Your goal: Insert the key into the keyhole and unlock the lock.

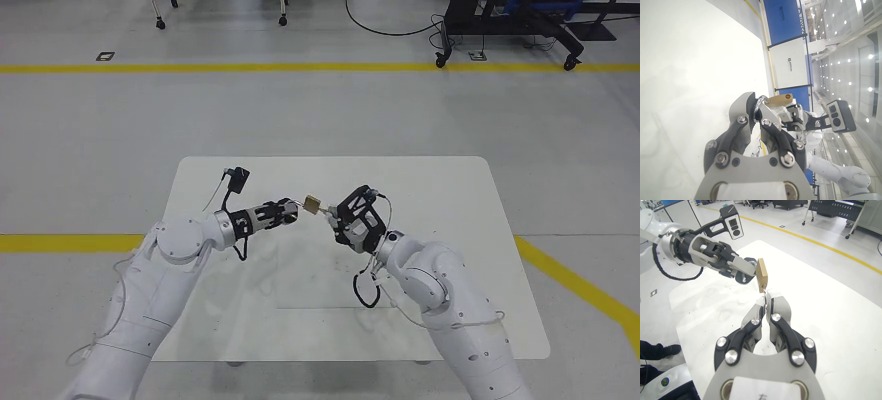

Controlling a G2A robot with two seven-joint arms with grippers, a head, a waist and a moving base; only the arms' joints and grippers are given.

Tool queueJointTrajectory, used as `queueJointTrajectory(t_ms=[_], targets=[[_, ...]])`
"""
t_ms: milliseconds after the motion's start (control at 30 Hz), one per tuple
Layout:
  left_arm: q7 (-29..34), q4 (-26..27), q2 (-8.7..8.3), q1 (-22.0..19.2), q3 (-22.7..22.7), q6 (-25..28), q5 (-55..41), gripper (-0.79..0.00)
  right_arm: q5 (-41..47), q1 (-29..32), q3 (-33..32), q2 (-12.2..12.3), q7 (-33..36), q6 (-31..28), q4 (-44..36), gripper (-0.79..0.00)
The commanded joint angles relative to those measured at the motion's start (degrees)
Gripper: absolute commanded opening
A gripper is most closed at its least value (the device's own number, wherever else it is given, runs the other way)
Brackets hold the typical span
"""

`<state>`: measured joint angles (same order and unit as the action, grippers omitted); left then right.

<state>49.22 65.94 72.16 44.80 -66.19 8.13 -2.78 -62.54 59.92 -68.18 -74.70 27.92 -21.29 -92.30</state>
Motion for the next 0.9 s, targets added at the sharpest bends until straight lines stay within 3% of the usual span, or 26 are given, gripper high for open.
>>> queueJointTrajectory(t_ms=[0,333,633,667,700,733,767,867], targets=[[1.2,0.4,-0.23,0.5,0.0,-1.3,0.6,-0.785,0.0,0.7,-1.5,0.2,-0.9,2.3,-1.0,0.000],[7.1,0.5,-1.11,2.2,1.4,-4.3,5.3,-0.785,-0.2,0.9,-1.7,0.2,-0.9,2.5,-1.3,0.000],[7.5,-3.5,-0.46,1.6,5.8,-4.7,8.0,-0.785,-0.2,0.9,-1.7,0.2,-0.9,2.5,-1.3,0.000],[7.5,-4.2,-0.29,1.2,6.5,-4.8,8.1,-0.736,-0.2,0.9,-1.7,0.2,-0.9,2.5,-1.3,0.000],[7.4,-4.9,-0.10,0.8,7.0,-5.0,8.1,-0.526,-0.2,0.9,-1.7,0.2,-0.9,2.5,-1.3,0.000],[7.2,-5.5,0.06,0.5,7.6,-5.1,8.4,-0.237,-0.2,0.9,-1.7,0.2,-0.9,2.5,-1.3,0.000],[7.2,-6.0,0.22,0.1,8.1,-5.2,8.4,0.000,-0.2,0.9,-1.7,0.2,-0.9,2.5,-1.3,0.000],[7.3,-7.2,0.54,-0.8,9.0,-5.4,8.3,0.000,-0.2,0.9,-1.7,0.2,-0.9,2.5,-1.3,0.000]])
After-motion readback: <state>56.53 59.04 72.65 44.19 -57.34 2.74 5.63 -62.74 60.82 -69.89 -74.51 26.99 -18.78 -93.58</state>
